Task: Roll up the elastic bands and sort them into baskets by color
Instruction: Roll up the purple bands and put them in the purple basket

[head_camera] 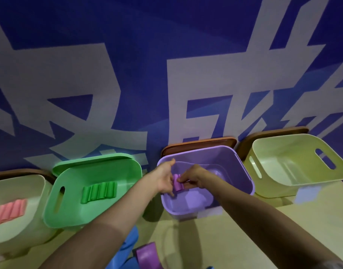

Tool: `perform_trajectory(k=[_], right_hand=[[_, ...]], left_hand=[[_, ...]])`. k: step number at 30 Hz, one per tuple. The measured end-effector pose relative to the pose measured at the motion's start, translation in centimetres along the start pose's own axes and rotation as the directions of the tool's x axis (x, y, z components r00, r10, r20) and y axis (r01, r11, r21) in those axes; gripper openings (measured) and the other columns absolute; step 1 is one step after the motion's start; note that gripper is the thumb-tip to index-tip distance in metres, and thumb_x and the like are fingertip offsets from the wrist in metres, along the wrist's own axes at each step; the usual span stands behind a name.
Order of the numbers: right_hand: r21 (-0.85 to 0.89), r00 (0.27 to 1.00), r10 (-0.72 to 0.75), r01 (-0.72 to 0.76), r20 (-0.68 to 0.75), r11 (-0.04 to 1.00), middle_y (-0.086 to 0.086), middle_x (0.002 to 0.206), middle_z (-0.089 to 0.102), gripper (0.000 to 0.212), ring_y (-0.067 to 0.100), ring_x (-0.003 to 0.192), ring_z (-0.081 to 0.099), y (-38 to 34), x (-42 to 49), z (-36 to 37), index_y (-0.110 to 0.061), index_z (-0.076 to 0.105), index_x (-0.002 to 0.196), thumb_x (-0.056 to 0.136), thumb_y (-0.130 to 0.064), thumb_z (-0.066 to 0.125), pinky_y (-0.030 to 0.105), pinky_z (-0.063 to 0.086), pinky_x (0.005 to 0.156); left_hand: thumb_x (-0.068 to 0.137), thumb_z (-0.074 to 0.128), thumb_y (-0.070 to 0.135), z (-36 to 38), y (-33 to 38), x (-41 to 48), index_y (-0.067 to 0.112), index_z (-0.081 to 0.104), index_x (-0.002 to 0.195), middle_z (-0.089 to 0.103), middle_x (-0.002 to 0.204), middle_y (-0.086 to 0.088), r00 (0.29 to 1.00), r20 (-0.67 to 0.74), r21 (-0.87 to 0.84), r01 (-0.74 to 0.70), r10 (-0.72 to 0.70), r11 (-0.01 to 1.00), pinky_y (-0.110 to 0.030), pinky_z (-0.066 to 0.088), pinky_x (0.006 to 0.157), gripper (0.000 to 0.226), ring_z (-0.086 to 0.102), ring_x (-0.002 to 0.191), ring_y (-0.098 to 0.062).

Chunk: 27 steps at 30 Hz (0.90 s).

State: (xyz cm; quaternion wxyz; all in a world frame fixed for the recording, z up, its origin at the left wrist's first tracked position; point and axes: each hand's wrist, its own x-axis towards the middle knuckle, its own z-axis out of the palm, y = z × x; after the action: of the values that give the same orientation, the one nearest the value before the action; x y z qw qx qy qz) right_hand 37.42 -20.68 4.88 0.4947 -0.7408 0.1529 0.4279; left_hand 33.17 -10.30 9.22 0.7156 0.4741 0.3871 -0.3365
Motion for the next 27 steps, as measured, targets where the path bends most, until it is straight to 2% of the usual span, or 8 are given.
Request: perform_trajectory(k=[3, 8, 13, 17, 20, 21, 24, 27], right_hand=[[0.001, 1.000, 0.023, -0.023, -0.001, 1.000, 0.005, 0.038, 0.056, 0.021, 0.009, 0.031, 0.055, 0.4, 1.2, 0.7, -0.002, 0.054, 0.069, 0.088, 0.007, 0.058, 0.021, 0.050, 0.037], [-0.007, 0.998, -0.005, 0.005, -0.058, 1.000, 0.004, 0.032, 0.051, 0.023, 0.010, 0.027, 0.052, 0.9, 1.7, 1.1, -0.001, 0.051, 0.067, 0.084, 0.011, 0.059, 0.017, 0.038, 0.028], [0.007, 0.998, 0.010, -0.010, -0.055, 1.000, 0.013, 0.067, 0.056, 0.016, 0.018, 0.056, 0.056, 0.6, 2.5, 1.5, -0.002, 0.056, 0.075, 0.085, 0.009, 0.060, 0.022, 0.050, 0.037], [0.023, 0.998, -0.011, 0.013, -0.059, 1.000, 0.016, 0.084, 0.059, 0.017, 0.021, 0.060, 0.056, 0.9, 2.9, 1.6, 0.007, 0.060, 0.102, 0.085, 0.010, 0.059, 0.024, 0.051, 0.040], [0.053, 0.999, -0.011, 0.013, -0.039, 0.999, 0.018, 0.085, 0.060, 0.010, 0.021, 0.061, 0.057, 0.9, 3.4, 1.8, 0.006, 0.061, 0.093, 0.084, 0.011, 0.060, 0.030, 0.059, 0.063], [0.036, 0.999, 0.000, 0.001, -0.034, 0.999, 0.018, 0.082, 0.060, 0.010, 0.021, 0.060, 0.057, 0.8, 3.4, 1.9, 0.005, 0.062, 0.093, 0.084, 0.009, 0.061, 0.031, 0.059, 0.063], [-0.191, 0.996, -0.038, 0.023, -0.077, 0.981, 0.015, 0.077, 0.059, 0.021, 0.017, 0.056, 0.053, 0.4, 3.1, 2.0, 0.004, 0.063, 0.106, 0.087, -0.005, 0.065, 0.020, 0.045, 0.036], [-0.271, 0.999, -0.023, 0.013, -0.035, 0.963, 0.016, 0.083, 0.061, 0.011, 0.021, 0.066, 0.057, 0.2, 3.2, 1.9, 0.001, 0.064, 0.093, 0.089, -0.009, 0.064, 0.028, 0.053, 0.058]], left_hand=[[0.097, 0.036, 0.049, -0.1, 0.3, 1.7, 0.004, 0.004, 0.150, 0.038, 0.137, -0.016, 0.998, -0.060, 0.018, 0.025, -0.024, 1.000, -0.052, 0.000, 0.115, 0.077, 0.030, 0.137, -0.031], [0.089, 0.047, 0.057, -0.3, 0.4, 4.4, 0.012, 0.020, 0.149, 0.044, 0.135, -0.013, 0.987, -0.156, -0.025, 0.020, -0.024, 0.999, -0.053, 0.018, 0.114, 0.080, 0.044, 0.125, -0.033], [0.087, 0.051, 0.058, 0.1, 0.0, 4.5, 0.013, 0.025, 0.146, 0.048, 0.137, -0.011, 0.980, -0.197, -0.037, 0.004, -0.011, 0.999, -0.050, 0.016, 0.114, 0.079, 0.041, 0.128, -0.031], [0.086, 0.055, 0.054, 0.3, 0.1, 4.6, 0.013, 0.040, 0.134, 0.057, 0.125, -0.011, 0.973, -0.233, -0.025, 0.001, -0.007, 1.000, -0.043, 0.032, 0.091, 0.065, 0.050, 0.116, -0.031], [0.085, 0.056, 0.053, 0.1, 0.0, 4.7, 0.011, 0.046, 0.129, 0.059, 0.123, -0.010, 0.971, -0.239, -0.019, 0.009, -0.014, 1.000, -0.042, 0.032, 0.096, 0.062, 0.051, 0.116, -0.030], [0.085, 0.056, 0.052, 0.1, 0.0, 4.8, 0.009, 0.047, 0.128, 0.058, 0.124, -0.010, 0.970, -0.240, -0.021, 0.015, -0.020, 1.000, -0.042, 0.031, 0.099, 0.061, 0.050, 0.117, -0.030], [0.086, 0.056, 0.050, 0.1, 0.1, 4.8, 0.007, 0.047, 0.130, 0.055, 0.128, -0.009, 0.968, -0.250, -0.020, 0.031, -0.035, 0.999, -0.041, 0.030, 0.100, 0.061, 0.050, 0.119, -0.030], [0.088, 0.053, 0.051, 0.2, 0.2, 4.6, 0.006, 0.042, 0.135, 0.051, 0.133, -0.010, 0.970, -0.241, -0.020, 0.034, -0.038, 0.999, -0.042, 0.026, 0.106, 0.066, 0.046, 0.122, -0.030]])
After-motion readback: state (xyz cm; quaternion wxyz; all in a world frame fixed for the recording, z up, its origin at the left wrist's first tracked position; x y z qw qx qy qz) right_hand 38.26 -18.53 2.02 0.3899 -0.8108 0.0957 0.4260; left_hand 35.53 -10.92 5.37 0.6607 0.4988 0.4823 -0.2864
